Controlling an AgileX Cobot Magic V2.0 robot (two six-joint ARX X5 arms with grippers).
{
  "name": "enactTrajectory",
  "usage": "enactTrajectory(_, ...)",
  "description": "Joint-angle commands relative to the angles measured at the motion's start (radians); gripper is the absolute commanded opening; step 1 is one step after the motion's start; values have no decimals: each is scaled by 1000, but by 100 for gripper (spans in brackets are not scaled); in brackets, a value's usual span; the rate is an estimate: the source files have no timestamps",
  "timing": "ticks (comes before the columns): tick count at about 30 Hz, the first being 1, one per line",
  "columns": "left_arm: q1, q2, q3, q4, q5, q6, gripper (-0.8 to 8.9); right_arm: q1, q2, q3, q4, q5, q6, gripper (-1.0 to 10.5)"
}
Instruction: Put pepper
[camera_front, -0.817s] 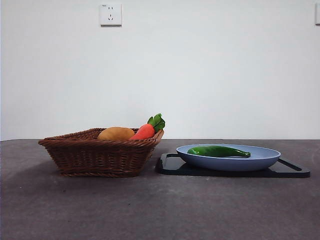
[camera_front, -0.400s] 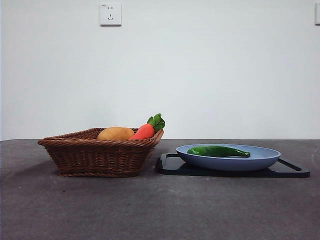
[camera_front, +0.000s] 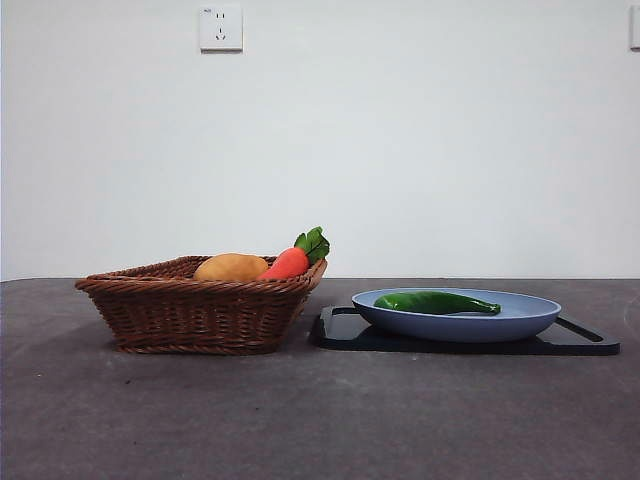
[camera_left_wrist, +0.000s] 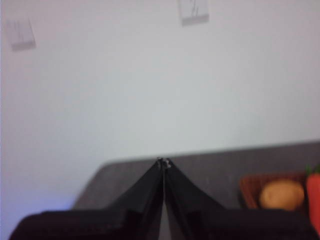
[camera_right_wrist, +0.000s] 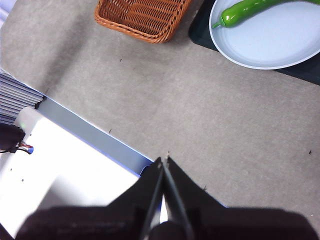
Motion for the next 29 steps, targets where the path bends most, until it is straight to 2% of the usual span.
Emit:
enactTrajectory(1, 14, -53, -82, 18, 2, -42, 8, 5, 6, 18, 5, 2, 5, 11)
enactTrajectory(12, 26, -209, -332, 19, 2, -87, 8, 5, 6, 18, 5, 2, 5, 11)
enactTrajectory(21, 26, -209, -392, -29, 2, -165, 8, 5, 6, 18, 5, 2, 5, 11)
enactTrajectory(29, 26, -209, -392, -29, 6, -167, 8, 5, 6, 18, 5, 2, 5, 11)
